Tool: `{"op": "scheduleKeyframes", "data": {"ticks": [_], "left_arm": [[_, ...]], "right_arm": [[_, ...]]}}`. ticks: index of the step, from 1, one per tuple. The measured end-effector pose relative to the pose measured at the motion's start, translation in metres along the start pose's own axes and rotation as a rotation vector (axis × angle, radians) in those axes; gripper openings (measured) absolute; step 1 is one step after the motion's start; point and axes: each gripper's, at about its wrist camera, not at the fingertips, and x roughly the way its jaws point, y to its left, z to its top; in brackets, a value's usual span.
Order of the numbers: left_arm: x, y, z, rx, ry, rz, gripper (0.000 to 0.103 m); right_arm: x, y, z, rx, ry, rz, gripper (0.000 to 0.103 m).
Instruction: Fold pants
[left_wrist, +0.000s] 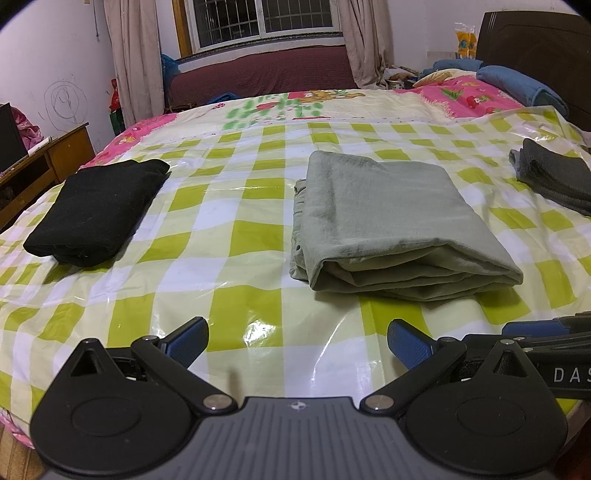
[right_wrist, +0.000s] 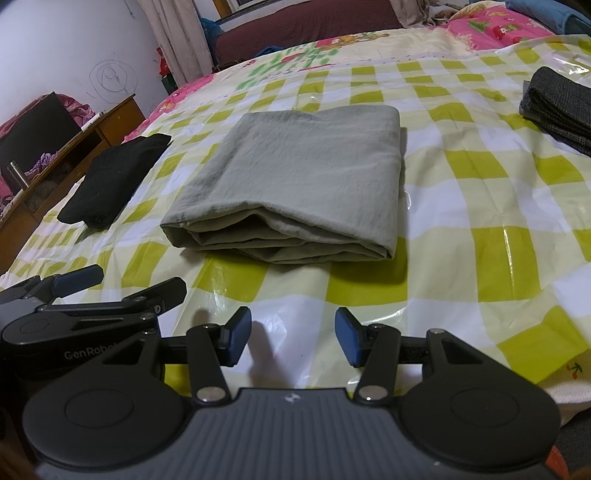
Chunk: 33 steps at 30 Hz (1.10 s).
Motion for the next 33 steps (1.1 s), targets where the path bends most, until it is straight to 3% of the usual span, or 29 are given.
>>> {"op": "scheduleKeyframes", "data": {"ticks": [33], "left_arm": [[0.0, -0.008, 0.002, 0.03, 0.03, 0.048, 0.103]], "right_arm": [[0.0, 0.002, 0.0, -0.033, 0.003, -0.009, 0.053]]}}
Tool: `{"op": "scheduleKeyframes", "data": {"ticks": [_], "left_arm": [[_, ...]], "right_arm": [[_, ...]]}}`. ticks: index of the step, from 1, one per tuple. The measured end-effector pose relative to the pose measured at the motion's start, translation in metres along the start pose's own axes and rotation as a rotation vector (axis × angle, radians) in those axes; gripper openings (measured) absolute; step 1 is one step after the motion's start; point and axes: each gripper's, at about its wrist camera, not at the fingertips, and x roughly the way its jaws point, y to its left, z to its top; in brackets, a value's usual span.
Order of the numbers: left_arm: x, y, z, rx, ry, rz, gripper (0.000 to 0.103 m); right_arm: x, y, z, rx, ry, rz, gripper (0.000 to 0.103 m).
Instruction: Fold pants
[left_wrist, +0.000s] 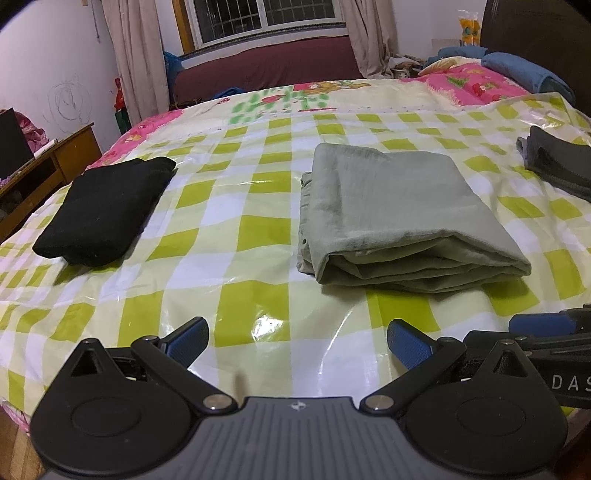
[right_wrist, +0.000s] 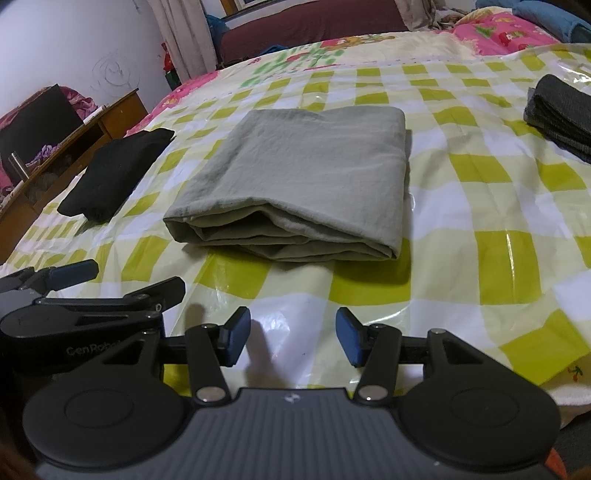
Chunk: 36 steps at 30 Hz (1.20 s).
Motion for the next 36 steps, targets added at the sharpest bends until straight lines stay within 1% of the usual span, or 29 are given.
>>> {"op": "scheduleKeyframes", "data": {"ticks": [4, 12, 21, 36], "left_arm": [[-0.003, 0.0, 0.002, -0.008, -0.005, 0.006, 0.103], [-0.011, -0.008, 0.013, 0.006, -0.025, 0.04, 0.103], [-0.011, -0.016, 0.02, 0.033, -0.03, 0.054, 0.103], [-0.007, -0.018, 0.02, 0.037, -0.029, 0.061, 0.103]], "right_arm": [[-0.002, 0.002, 0.0, -0.018, -0.013, -0.016, 0.053], [-0.011, 0.002, 0.004, -0.034, -0.072, -0.009, 0.053], [-0.015, -0.005, 0.004, 0.006, -0.086, 0.004, 0.053], [-0.014, -0.004, 0.002, 0.009, -0.082, 0.01, 0.053]]}}
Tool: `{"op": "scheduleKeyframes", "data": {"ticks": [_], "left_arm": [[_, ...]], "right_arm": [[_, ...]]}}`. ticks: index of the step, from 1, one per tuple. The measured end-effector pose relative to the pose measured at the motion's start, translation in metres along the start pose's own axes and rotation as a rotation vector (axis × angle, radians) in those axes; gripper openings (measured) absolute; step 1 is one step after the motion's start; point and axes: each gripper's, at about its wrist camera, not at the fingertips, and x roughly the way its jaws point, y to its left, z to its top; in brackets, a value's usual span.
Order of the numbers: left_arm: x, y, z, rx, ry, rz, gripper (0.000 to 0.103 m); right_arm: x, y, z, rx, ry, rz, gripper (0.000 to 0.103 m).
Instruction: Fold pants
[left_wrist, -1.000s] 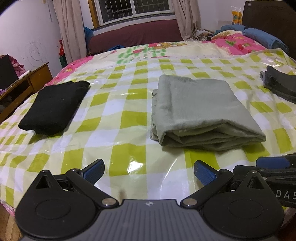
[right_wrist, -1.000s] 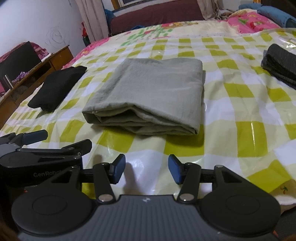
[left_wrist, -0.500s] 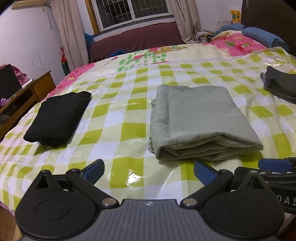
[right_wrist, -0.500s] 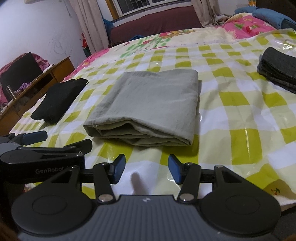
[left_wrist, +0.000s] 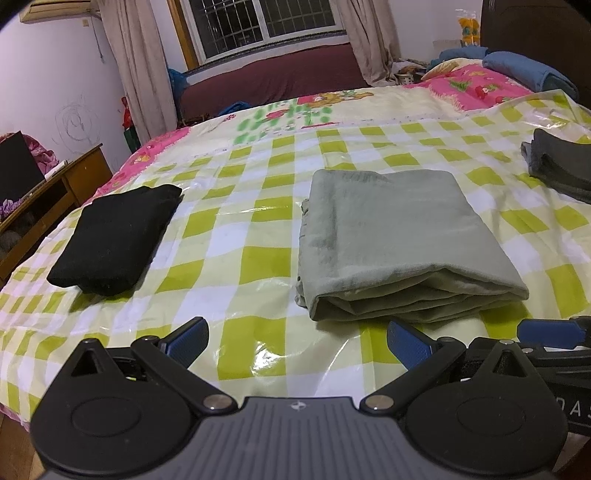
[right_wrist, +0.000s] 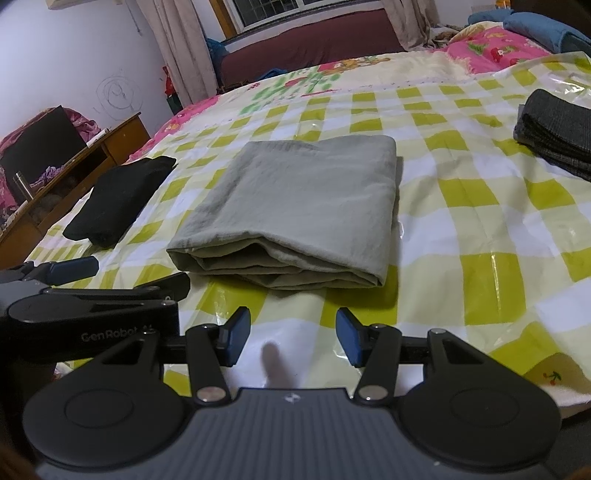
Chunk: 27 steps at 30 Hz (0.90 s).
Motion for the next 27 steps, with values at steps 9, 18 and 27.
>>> {"op": "scheduleKeyframes", "data": {"ticks": [9, 18, 27], "left_arm": [[0.0003, -0.0016, -0.0006, 0.001, 0.003, 0.003, 0.103], [0.0005, -0.0009, -0.0008, -0.003, -0.002, 0.003, 0.103], [-0.0012, -0.0011, -0.0025, -0.004, -0.011, 0.01, 0.103]], "right_arm": [[-0.0016, 0.0008, -0.0011, -0.006, 0.001, 0.004, 0.053], [-0.0015, 0.0011, -0.0012, -0.006, 0.002, 0.005, 0.053], [-0.0012, 0.0021, -0.0026, -0.009, 0.004, 0.009, 0.053]]}}
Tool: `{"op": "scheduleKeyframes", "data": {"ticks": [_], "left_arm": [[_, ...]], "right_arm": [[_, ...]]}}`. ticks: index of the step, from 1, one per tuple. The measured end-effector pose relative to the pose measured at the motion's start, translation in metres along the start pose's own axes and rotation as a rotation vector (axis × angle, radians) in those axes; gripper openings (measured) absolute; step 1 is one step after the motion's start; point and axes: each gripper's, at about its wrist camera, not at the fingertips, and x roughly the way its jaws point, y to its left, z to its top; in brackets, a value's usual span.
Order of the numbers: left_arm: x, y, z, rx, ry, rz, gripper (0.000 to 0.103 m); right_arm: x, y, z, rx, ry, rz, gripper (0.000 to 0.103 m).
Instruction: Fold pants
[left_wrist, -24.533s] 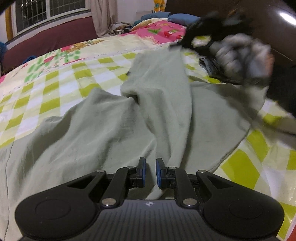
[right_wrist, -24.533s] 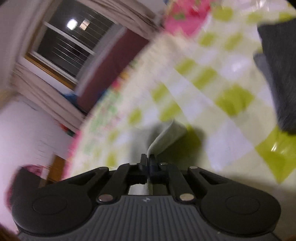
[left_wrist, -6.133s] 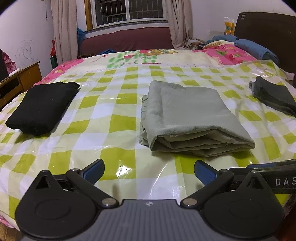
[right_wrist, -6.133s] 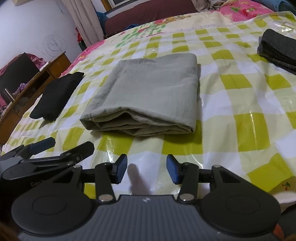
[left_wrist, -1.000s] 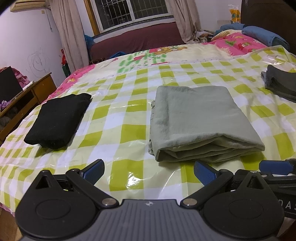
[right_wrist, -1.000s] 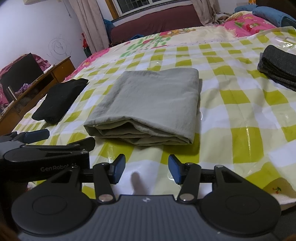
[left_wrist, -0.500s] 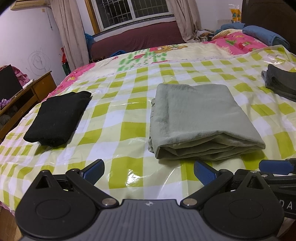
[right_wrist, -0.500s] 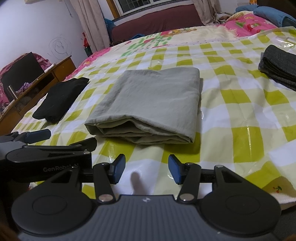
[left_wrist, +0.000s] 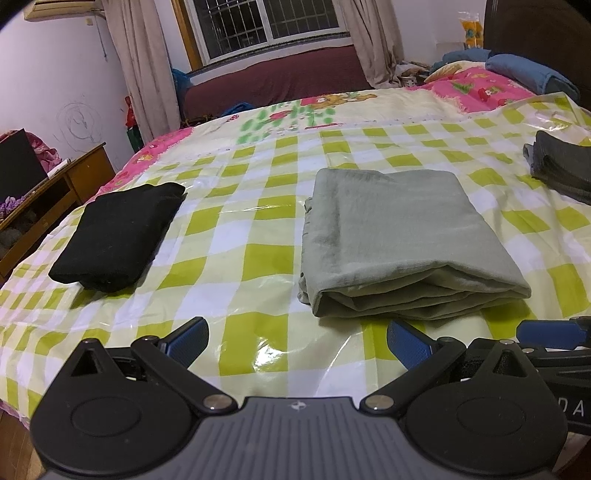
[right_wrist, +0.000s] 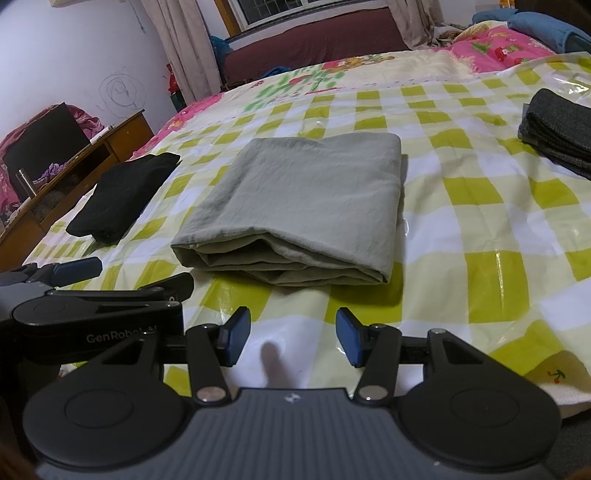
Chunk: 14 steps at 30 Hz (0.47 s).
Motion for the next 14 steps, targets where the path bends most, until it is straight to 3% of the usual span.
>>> {"op": "scheduleKeyframes", "data": {"ticks": [14], "left_arm": [[-0.0033, -0.0005, -0.0012, 0.011, -0.018, 0.009, 0.103]], "right_arm": [[0.0037, -0.0022, 0.0024, -0.009, 0.003, 0.013, 0.053]]}}
